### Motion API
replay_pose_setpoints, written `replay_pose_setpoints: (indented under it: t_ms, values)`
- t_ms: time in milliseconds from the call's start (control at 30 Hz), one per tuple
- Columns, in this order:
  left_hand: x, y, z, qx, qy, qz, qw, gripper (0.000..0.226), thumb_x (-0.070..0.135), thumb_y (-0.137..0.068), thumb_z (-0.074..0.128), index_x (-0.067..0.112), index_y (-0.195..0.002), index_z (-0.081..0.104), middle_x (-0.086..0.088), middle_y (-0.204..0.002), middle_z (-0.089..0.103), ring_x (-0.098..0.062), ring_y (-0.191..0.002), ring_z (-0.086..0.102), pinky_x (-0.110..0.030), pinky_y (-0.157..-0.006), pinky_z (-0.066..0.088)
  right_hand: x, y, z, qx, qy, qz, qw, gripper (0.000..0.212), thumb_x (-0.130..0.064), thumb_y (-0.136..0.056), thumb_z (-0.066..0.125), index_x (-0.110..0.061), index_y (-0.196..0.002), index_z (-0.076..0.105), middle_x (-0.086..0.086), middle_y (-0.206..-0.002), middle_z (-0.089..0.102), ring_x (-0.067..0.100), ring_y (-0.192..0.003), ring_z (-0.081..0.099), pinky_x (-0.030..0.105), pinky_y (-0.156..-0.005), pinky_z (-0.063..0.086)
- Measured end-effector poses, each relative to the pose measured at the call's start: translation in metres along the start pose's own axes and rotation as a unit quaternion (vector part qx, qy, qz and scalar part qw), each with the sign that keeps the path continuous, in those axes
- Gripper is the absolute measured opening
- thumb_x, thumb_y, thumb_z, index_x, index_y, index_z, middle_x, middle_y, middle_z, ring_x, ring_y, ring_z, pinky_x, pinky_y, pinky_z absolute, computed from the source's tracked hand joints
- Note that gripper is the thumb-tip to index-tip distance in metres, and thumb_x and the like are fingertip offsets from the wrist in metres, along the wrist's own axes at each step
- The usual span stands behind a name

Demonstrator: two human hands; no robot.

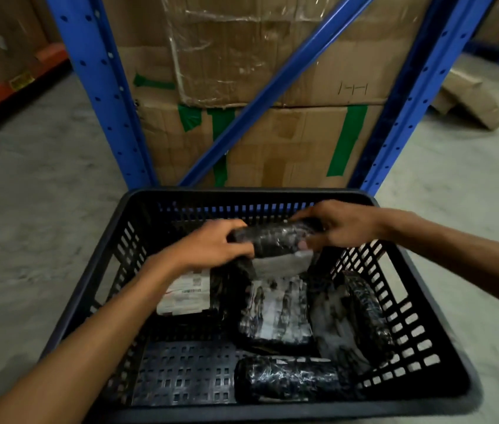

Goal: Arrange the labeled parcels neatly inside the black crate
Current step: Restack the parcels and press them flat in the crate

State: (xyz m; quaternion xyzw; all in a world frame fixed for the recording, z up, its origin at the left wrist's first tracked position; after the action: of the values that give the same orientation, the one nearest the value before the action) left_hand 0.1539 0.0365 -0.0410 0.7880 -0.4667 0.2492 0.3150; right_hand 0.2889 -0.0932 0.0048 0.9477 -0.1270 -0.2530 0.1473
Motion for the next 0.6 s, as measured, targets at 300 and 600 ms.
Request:
replay_pose_setpoints:
  t_ms: [300, 600]
  values:
    - [-0.048, 0.044, -0.026, 0.041, 0.351, -0.14, 0.925, 0.067, 0.066, -0.068, 0.073, 0.021, -0.117, 0.067, -0.002, -0.103, 0.073, -0.02, -0.088, 0.067, -0.035, -0.078, 0.053, -0.012, -0.028, 0.046, 0.057, -0.576, 0.247, 0.777, 0.052, -0.063, -0.09, 0.052, -0.015, -0.099, 0.069, 0.012, -0.107, 0.073, 0.024, -0.087, 0.066, 0.034, -0.07, 0.051]
    - [-0.116, 0.07, -0.014, 0.174, 0.314, -0.263, 0.895, 0.07, 0.039, -0.061, 0.087, 0.007, -0.119, 0.063, -0.01, -0.113, 0.073, -0.027, -0.099, 0.072, -0.042, -0.088, 0.06, -0.044, -0.066, 0.108, 0.018, -0.497, 0.222, 0.839, 0.043, -0.012, -0.072, 0.087, -0.002, -0.11, 0.072, 0.01, -0.103, 0.079, 0.027, -0.095, 0.075, 0.04, -0.083, 0.061]
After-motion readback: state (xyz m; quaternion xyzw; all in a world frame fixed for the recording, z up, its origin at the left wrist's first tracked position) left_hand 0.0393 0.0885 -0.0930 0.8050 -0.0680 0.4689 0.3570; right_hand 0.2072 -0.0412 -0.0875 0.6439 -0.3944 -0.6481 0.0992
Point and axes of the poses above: each hand's wrist, its own y-axis away from the middle knuckle, its own z-axis out of the palm, x = y × z, the point moved 7 cm from there along -y, towards the middle knuckle
